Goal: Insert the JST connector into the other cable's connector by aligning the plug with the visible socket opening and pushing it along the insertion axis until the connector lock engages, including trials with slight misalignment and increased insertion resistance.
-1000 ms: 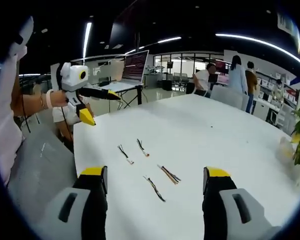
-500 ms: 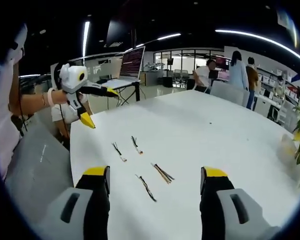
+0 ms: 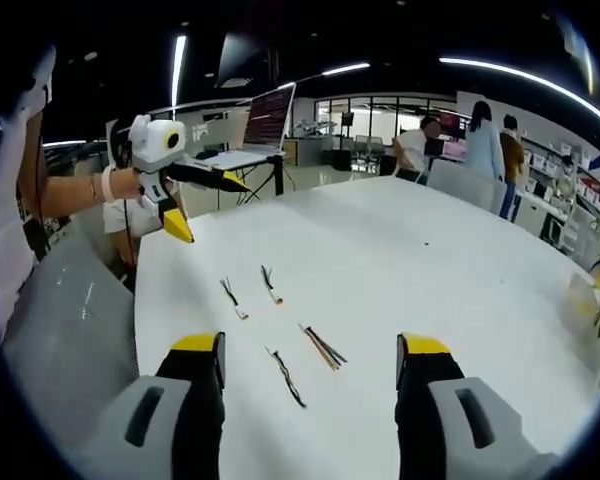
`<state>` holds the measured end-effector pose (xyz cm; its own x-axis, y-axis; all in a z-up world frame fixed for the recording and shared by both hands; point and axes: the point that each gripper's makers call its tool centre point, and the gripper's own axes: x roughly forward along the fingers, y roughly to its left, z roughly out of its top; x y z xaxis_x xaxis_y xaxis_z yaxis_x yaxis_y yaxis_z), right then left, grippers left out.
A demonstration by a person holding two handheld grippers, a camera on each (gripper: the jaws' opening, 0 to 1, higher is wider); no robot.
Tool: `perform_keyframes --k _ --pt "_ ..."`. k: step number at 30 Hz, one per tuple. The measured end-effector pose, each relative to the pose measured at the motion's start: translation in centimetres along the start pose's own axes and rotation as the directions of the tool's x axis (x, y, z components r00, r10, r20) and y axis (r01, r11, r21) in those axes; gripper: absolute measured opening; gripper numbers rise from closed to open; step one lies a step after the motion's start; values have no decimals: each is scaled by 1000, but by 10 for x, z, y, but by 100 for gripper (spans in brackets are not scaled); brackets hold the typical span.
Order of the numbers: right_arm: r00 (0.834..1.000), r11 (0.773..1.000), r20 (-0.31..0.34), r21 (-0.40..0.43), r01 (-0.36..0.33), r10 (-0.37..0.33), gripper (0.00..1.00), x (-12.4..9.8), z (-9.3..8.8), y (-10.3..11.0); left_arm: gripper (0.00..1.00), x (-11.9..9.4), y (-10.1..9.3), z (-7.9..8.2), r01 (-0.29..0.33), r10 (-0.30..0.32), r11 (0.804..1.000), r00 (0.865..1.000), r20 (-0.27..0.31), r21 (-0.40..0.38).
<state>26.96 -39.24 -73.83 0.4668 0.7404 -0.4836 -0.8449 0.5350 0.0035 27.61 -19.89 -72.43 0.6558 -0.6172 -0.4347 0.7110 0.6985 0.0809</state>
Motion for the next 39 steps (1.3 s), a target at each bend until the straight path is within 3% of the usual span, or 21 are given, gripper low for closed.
perform_keyframes --k 5,6,7,13,18,39 --pt "1000 1000 3 -19 -3 3 66 4 -1 -2 76 4 0 -3 21 -21 999 1000 11 -41" --pt "1000 1000 3 -21 -6 6 66 5 -1 -3 76 5 1 -4 18 -18 999 1000 7 -45" --pt "1000 1000 4 -20 -7 7 66 6 -2 -4 79 6 8 -6 -25 25 999 1000 -1 -47" --pt "999 999 20 -20 -27 27 60 13 -5 -7 81 10 14 -9 -26 25 999 1000 -10 -46" --pt "998 999 39 -24 -38 39 62 20 -6 -12 80 14 18 -10 -21 21 999 1000 -11 -44" --pt "998 998 25 -8 -58 58 57 43 -22 -22 77 34 24 -25 -2 -1 998 999 -44 -64"
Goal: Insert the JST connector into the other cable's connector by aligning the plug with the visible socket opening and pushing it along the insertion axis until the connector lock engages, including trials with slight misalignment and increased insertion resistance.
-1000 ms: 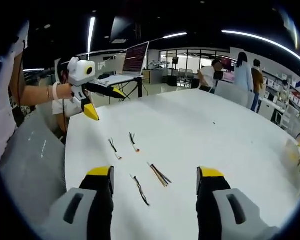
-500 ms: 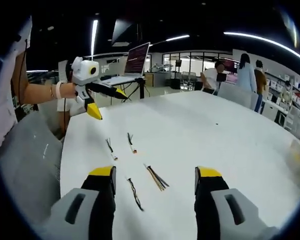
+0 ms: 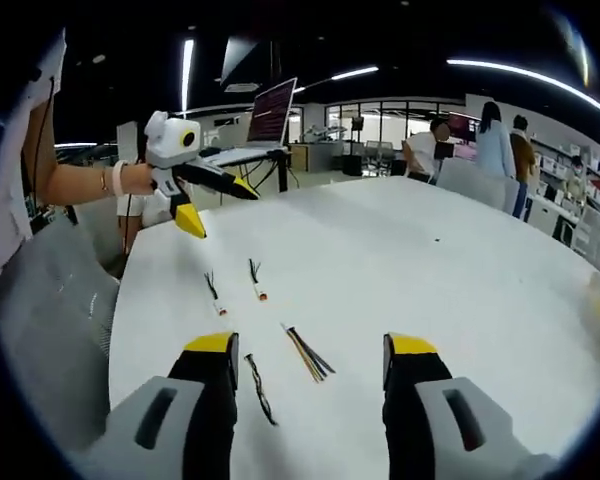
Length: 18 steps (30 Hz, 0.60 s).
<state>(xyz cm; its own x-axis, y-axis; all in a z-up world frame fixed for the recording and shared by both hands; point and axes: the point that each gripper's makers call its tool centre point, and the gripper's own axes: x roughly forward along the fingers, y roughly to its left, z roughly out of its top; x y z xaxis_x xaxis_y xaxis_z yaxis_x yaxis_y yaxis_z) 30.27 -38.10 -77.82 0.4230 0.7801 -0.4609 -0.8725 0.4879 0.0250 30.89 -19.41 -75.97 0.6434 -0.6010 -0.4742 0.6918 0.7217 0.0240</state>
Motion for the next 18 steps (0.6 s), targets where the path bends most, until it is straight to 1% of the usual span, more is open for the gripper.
perform_keyframes --k 4,6,7,9,12,15,18 --pt "1000 1000 0 6 -10 10 55 4 -1 1 75 7 0 0 10 -10 1000 1000 4 -1" --pt "1000 1000 12 -3 -29 29 56 5 0 3 74 10 0 -1 13 -13 1000 1000 -1 6" --pt "999 999 18 -6 -40 40 57 7 1 4 74 11 -2 -2 21 -21 1000 1000 -7 18" --pt "998 999 24 -6 -53 53 58 9 2 6 70 14 -4 -5 55 -55 998 998 -16 33" --pt "996 997 31 -17 -78 78 53 14 2 9 67 18 -9 -13 83 -82 996 996 -44 42" --pt "995 995 26 -27 -91 92 51 20 -1 7 67 22 -12 -18 97 -94 994 994 -61 49" --pt "994 994 24 -32 -103 104 49 25 -4 7 66 27 -12 -23 112 -108 992 992 -65 53"
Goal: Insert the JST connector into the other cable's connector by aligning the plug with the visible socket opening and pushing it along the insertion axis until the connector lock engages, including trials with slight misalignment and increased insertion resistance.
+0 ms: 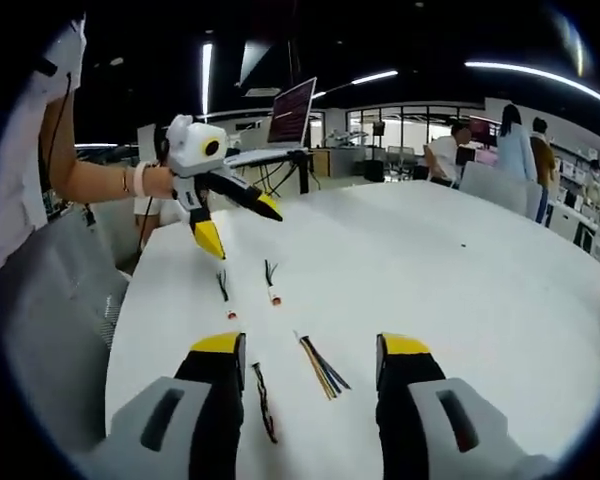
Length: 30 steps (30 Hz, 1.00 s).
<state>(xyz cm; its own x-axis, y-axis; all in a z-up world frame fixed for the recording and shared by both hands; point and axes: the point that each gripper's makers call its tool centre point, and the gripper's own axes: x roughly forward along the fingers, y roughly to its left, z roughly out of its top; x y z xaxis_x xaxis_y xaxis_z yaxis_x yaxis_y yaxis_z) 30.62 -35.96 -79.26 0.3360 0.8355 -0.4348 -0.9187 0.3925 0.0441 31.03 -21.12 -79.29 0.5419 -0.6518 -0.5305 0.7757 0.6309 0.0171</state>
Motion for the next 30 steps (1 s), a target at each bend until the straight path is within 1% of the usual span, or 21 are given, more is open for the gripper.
perform_keyframes --k 2,5,7,9,10,13,17,20,23,25,26,28,29,30 --pt "1000 1000 -10 -5 -7 7 47 3 -2 0 64 2 -2 -1 8 -8 1000 1000 -2 -1" --pt "999 1000 -24 5 -22 22 42 6 -6 2 60 5 -5 -1 25 -25 1000 1000 4 -5" --pt "999 999 -33 16 -41 41 40 8 -9 4 55 7 -11 -1 54 -54 998 998 8 -13" --pt "998 998 -41 20 -56 57 39 10 -13 6 51 9 -19 1 103 -102 994 995 22 -35" --pt "997 998 -40 16 -62 63 38 10 -13 7 49 10 -19 2 101 -100 994 995 24 -35" --pt "997 998 -40 1 -70 70 33 13 -14 7 49 14 -17 1 108 -107 994 994 28 -35" --pt "996 997 -34 3 -81 81 33 18 -14 3 48 18 -14 -2 120 -119 992 993 23 -40" --pt "995 996 -35 0 -92 92 31 21 -15 4 48 21 -15 -3 142 -140 988 990 29 -59" --pt "993 994 -42 0 -108 108 27 24 -17 5 47 24 -16 -9 151 -151 987 989 9 -53" --pt "992 993 -50 -5 -116 115 26 26 -19 6 40 25 -18 -13 160 -160 986 987 -3 -48" --pt "991 993 -51 -9 -121 121 26 27 -19 7 34 25 -21 -12 183 -184 982 983 2 -40" --pt "990 991 -52 -14 -130 129 25 29 -20 9 25 25 -25 -11 207 -207 978 978 11 -37" --pt "990 991 -54 -16 -133 132 25 30 -20 9 23 25 -25 -11 208 -208 978 978 12 -33" --pt "989 991 -56 -20 -135 133 25 31 -21 9 25 27 -27 -10 207 -207 978 978 11 -29"
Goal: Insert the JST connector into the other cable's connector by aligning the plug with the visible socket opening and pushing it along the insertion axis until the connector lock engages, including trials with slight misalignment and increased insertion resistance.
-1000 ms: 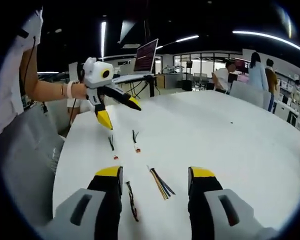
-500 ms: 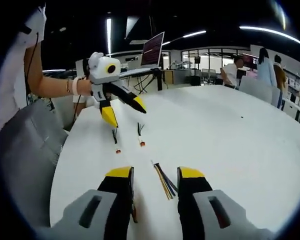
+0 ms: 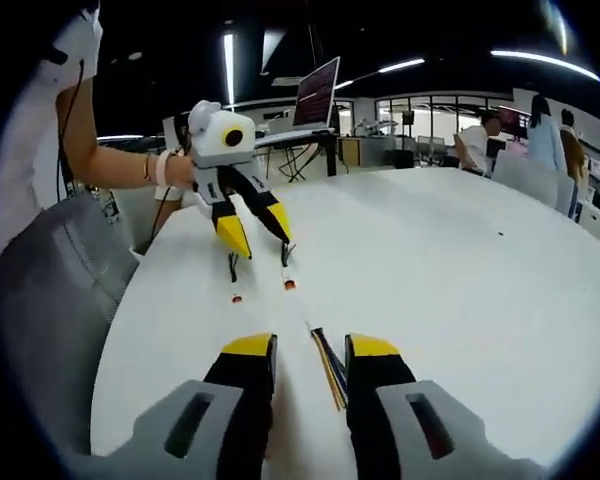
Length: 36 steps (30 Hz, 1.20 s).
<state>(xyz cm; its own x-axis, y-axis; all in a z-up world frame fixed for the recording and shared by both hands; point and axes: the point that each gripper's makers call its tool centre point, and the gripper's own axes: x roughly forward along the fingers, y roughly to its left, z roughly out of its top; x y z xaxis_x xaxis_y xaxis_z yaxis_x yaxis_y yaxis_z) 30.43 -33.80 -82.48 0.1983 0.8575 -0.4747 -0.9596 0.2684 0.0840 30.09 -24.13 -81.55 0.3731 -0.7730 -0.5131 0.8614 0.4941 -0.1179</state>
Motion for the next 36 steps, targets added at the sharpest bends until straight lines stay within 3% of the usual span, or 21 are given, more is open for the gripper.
perform_keyframes --k 11,17,25,36 --pt "1000 999 -7 -19 -31 31 23 11 -5 -4 29 10 3 -6 37 -37 999 999 -15 6" --pt "999 998 -19 -47 -51 50 21 16 -10 -5 23 14 2 -7 65 -64 997 998 -17 50" --pt "998 995 -33 -75 -60 58 15 23 -14 -7 21 20 3 -16 81 -78 994 996 -46 68" --pt "997 994 -26 -82 -70 68 12 30 -14 -8 17 24 5 -17 91 -86 989 995 -45 119"
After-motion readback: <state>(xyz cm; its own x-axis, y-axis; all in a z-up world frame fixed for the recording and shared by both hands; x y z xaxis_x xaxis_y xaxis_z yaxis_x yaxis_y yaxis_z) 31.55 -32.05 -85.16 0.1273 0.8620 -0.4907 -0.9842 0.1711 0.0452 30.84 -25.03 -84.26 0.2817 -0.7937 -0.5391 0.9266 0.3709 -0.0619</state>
